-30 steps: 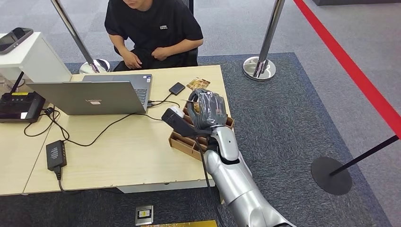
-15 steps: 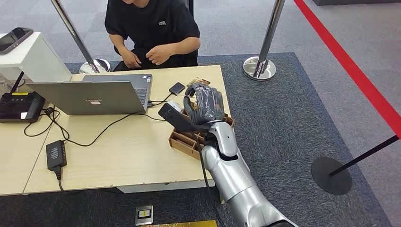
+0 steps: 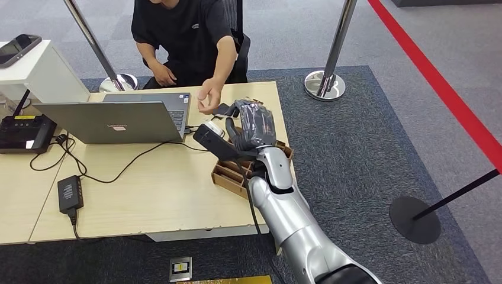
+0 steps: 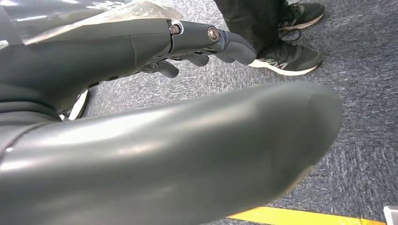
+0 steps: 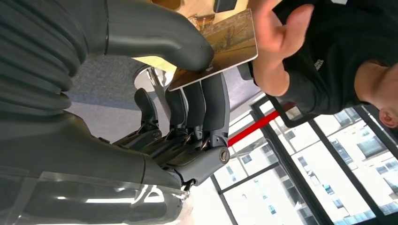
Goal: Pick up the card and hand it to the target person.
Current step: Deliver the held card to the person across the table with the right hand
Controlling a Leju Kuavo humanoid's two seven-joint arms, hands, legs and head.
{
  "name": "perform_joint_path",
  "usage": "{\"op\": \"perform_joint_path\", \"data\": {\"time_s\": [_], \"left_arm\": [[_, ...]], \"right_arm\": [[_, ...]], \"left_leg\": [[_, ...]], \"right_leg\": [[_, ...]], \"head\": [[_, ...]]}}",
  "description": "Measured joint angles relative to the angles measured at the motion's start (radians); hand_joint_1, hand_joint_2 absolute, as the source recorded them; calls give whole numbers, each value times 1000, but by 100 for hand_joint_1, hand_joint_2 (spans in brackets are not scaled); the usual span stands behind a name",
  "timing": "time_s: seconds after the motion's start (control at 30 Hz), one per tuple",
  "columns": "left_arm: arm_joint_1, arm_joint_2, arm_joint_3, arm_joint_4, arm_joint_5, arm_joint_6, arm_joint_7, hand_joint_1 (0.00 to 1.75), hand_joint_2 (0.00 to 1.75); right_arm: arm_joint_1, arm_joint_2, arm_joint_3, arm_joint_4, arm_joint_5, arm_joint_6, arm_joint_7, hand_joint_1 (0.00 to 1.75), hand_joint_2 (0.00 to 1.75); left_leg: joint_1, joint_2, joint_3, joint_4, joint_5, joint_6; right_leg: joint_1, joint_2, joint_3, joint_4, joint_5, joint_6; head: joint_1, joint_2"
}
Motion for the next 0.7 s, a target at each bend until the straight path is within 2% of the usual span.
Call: {"op": "perform_joint_path", "data": {"time_s": [0.47,0.7], "left_arm": [[0,-2,0,0,-2,1,9,0,0],[0,-2,0,0,-6,3,11,0,0]], "right_arm": [[-15,0,13,66,-8,-23,8,122,175],[-20,0,21,86,-11,-33,12,113,175]], "left_leg": [[0,0,0,0,0,0],[0,0,0,0,0,0]], "right_leg": [[0,0,0,0,0,0],[0,0,0,0,0,0]], "head": [[0,0],[0,0]]}}
